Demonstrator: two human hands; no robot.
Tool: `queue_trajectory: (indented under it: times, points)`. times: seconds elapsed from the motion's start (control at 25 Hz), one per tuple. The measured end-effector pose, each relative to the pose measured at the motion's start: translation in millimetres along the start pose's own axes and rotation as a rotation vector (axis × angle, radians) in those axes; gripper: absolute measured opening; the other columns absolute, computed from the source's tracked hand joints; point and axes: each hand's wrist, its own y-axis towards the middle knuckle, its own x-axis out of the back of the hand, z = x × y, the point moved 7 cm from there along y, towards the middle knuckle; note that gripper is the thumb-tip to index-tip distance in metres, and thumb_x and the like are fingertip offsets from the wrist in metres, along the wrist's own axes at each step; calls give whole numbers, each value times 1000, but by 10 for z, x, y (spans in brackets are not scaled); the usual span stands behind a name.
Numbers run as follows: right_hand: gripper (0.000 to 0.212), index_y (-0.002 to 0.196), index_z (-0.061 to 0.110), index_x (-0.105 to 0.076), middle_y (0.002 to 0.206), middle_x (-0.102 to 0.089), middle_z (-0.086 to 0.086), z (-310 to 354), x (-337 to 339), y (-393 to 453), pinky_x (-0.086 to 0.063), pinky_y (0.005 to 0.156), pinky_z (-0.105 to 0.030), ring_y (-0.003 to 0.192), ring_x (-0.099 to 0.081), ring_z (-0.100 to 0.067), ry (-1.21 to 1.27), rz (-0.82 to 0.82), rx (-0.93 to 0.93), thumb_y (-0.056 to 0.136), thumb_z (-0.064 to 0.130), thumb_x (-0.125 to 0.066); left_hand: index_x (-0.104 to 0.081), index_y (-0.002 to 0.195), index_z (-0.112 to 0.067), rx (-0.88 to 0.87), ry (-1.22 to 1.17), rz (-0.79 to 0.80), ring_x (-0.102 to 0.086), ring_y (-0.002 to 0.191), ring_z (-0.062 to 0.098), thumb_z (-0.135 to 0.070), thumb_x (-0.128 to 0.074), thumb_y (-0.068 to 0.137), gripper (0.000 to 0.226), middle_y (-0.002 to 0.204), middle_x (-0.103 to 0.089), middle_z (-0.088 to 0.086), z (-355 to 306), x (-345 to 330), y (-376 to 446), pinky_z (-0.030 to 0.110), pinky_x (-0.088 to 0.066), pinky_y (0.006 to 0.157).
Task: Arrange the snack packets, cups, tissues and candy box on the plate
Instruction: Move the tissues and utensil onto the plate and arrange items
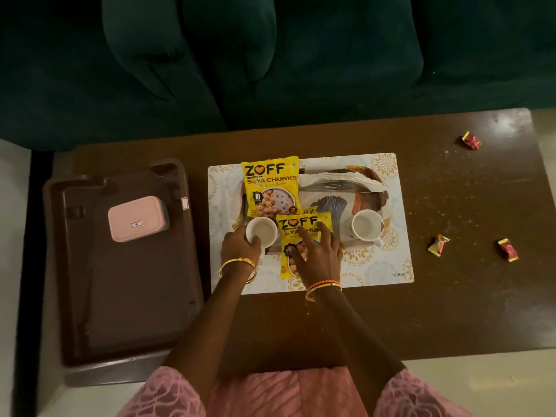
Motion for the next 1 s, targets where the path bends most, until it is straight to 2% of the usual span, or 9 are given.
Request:
queue_trajectory:
  times: [0.12, 0.44, 0.52, 0.6, 0.68, 0.72, 0.8, 0.88, 1.0]
  points:
    - [48, 130, 32, -49, 149, -29, -11, 7, -36, 14, -33, 101, -55, 136, -22, -37, -4, 28, -4, 85, 44, -59, -65, 113, 0, 7, -60, -77, -60, 102, 38, -12, -54, 88, 29, 110, -65, 27, -2, 84, -6, 37, -49, 82]
    - [39, 124, 27, -56, 145, -37, -12, 331, -171, -102, -39, 96, -54, 129, -31, -39, 61, 23, 4, 85, 32, -61, -69, 107, 1, 10, -230, -171, -64, 98, 37, -7, -57, 86, 26, 106, -69, 23, -4, 429, -109, 44, -56, 84]
    - [33, 114, 19, -64, 134, -50, -14, 352, -28, -141, -43, 93, -48, 121, -41, -36, 237, -137, -10, 82, 26, -61, -69, 104, 3, -26, -260, -155, -64, 96, 39, -5, -57, 84, 25, 103, -70, 24, -95, 413, -153, 45, -56, 84]
    - [26, 105, 14, -67, 117, -61, -12, 326, 166, -178, -46, 85, -38, 109, -54, -28, 623, -249, -78, 83, 26, -60, -70, 102, 3, -58, -263, -117, -65, 94, 39, -4, -59, 83, 23, 100, -71, 24, -221, 365, -227, 43, -56, 82]
    - [17, 100, 24, -66, 107, -66, -4, 379, 195, -137, -52, 80, -38, 101, -60, -21, 996, -76, -170, 85, 31, -61, -71, 102, 1, -77, -265, -102, -66, 92, 37, -5, -60, 81, 24, 99, -72, 24, -324, 323, -276, 41, -56, 81]
    - [15, 98, 29, -64, 106, -66, -1, 405, 210, -106, -55, 79, -38, 100, -62, -20, 1060, 17, -165, 83, 32, -64, -71, 102, 0, -95, -274, -106, -67, 92, 37, -5, -61, 81, 24, 99, -72, 23, -376, 322, -291, 40, -56, 81]
    - [21, 103, 24, -62, 105, -66, -1, 379, 303, -76, -57, 79, -39, 97, -64, -21, 928, 46, -103, 82, 26, -68, -71, 104, -3, -151, -258, -81, -67, 95, 33, -8, -62, 82, 24, 102, -73, 19, -499, 299, -301, 32, -54, 82]
    - [20, 104, 12, -65, 98, -69, -8, 211, 454, -64, -58, 77, -45, 88, -66, -24, 819, -113, -189, 84, 14, -65, -70, 108, -2, -209, -250, 17, -65, 98, 29, -12, -64, 84, 26, 107, -71, 17, -634, 201, -294, 23, -49, 78]
    - [19, 99, 5, -69, 93, -72, -18, -224, 624, -132, -52, 82, -34, 87, -66, -30, 745, -409, -481, 83, 7, -59, -68, 111, -4, -211, -344, 144, -64, 102, 26, -27, -65, 86, 34, 112, -68, 17, -709, -39, -311, 37, -56, 84]
